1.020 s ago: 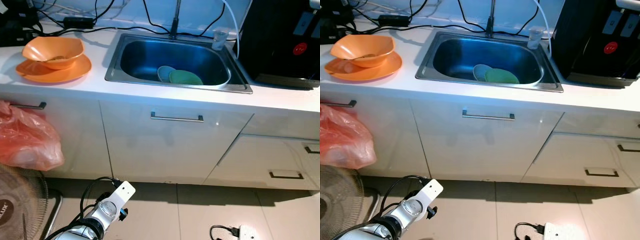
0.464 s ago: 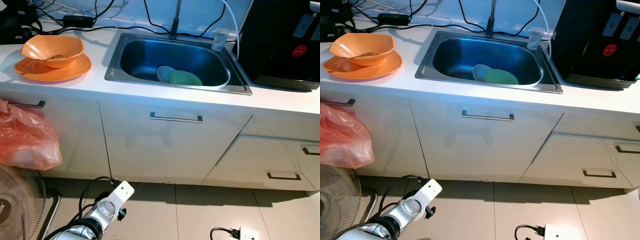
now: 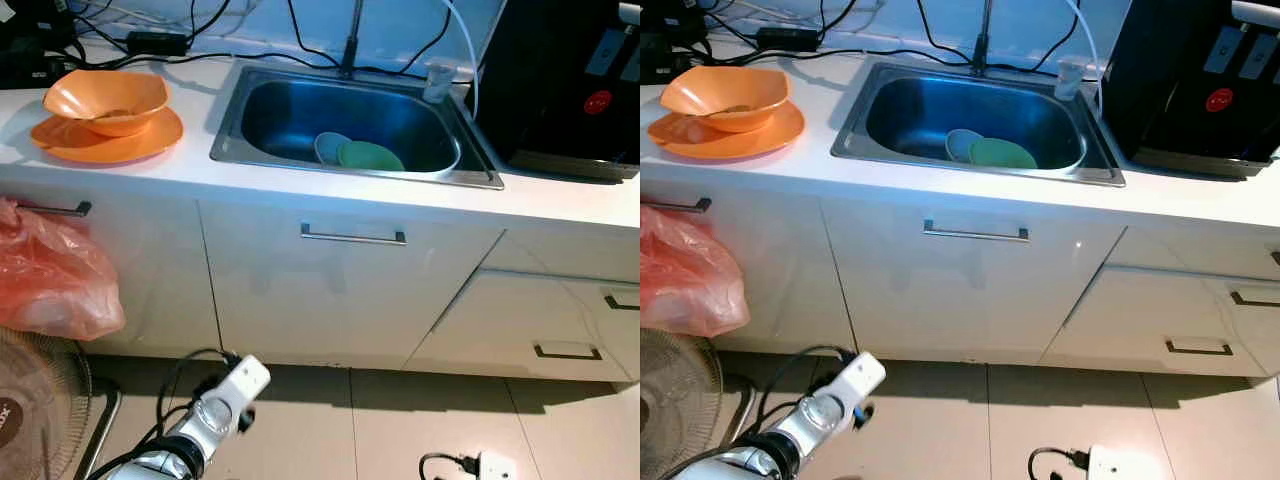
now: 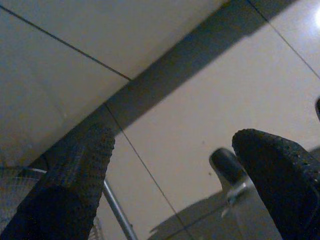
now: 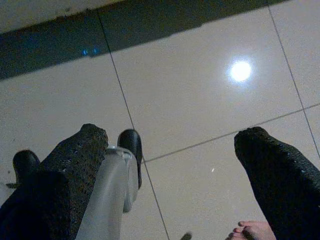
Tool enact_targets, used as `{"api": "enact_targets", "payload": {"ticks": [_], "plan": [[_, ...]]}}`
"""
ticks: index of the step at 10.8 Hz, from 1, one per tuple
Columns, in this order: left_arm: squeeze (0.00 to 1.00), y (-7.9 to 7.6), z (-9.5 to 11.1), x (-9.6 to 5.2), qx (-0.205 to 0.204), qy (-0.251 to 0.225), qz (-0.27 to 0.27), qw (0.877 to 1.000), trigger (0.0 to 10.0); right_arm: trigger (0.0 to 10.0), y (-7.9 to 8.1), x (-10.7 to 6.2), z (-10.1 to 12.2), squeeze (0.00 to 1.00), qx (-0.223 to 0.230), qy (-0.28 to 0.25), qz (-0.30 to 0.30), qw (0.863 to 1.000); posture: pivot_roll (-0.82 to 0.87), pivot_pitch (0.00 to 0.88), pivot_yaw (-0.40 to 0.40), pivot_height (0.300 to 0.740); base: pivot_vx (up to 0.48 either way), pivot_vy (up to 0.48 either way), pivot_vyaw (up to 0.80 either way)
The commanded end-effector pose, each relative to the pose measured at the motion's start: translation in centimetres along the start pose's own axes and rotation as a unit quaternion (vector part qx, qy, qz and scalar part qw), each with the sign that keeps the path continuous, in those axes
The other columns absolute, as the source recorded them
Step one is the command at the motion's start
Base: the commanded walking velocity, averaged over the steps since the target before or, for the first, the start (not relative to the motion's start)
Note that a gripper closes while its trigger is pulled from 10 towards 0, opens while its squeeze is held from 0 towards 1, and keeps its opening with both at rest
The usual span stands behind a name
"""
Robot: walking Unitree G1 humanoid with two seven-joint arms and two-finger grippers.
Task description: Kitchen organization
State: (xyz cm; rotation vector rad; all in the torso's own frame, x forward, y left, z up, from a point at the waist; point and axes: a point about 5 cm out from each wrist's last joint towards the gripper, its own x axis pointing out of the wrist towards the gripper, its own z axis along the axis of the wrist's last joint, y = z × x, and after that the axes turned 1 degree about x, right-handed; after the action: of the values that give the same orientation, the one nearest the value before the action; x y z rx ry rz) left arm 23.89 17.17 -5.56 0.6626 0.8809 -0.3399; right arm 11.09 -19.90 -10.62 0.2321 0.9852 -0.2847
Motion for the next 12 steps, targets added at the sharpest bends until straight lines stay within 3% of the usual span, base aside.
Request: {"api": "enact_targets", "payload": {"ticks": [1,3,5,6,7,9,12], "plan": [[0.00,-0.1,0.3,0.0,-0.009,-0.011,0.008,1.000,10.0,10.0,-0.3,0.1,0.8,0.00,0.009,-0.018,-0.005,1.000,0.13,0.000,-0.121,0.740,0.000,0.000,0.00],[0.00,0.0,0.6,-0.1,-0.054,-0.051,0.030,0.997,10.0,10.0,0.0,0.2,1.8,0.00,0.017,-0.049,0.000,0.999,0.13,0.000,-0.126,0.740,0.000,0.000,0.00],[0.00,0.1,1.6,-0.4,-0.068,-0.120,0.039,0.990,10.0,10.0,1.1,0.1,4.5,0.00,0.006,-0.150,0.016,0.989,0.13,0.000,-0.133,0.740,0.000,0.000,0.00],[0.00,3.9,10.2,-1.2,-0.064,-0.245,0.053,0.966,10.0,10.0,1.8,-0.4,6.2,0.00,0.010,-0.216,0.025,0.976,0.13,0.000,-0.135,0.740,0.000,0.000,0.00],[0.00,4.9,13.4,-2.3,-0.072,-0.323,0.058,0.942,10.0,10.0,2.7,-1.6,8.2,0.00,0.009,-0.293,0.037,0.955,0.13,0.000,-0.135,0.740,0.000,0.000,0.00],[0.00,5.8,15.8,-4.2,-0.051,-0.425,0.075,0.901,10.0,10.0,3.6,-3.8,10.3,0.00,-0.002,-0.369,0.050,0.928,0.12,0.000,-0.140,0.740,0.000,0.000,0.00],[0.00,6.0,16.3,-5.2,-0.061,-0.470,0.065,0.878,10.0,10.0,3.4,-5.8,10.2,0.00,-0.020,-0.383,0.052,0.922,0.12,0.000,-0.150,0.740,0.000,0.000,0.00]]}}
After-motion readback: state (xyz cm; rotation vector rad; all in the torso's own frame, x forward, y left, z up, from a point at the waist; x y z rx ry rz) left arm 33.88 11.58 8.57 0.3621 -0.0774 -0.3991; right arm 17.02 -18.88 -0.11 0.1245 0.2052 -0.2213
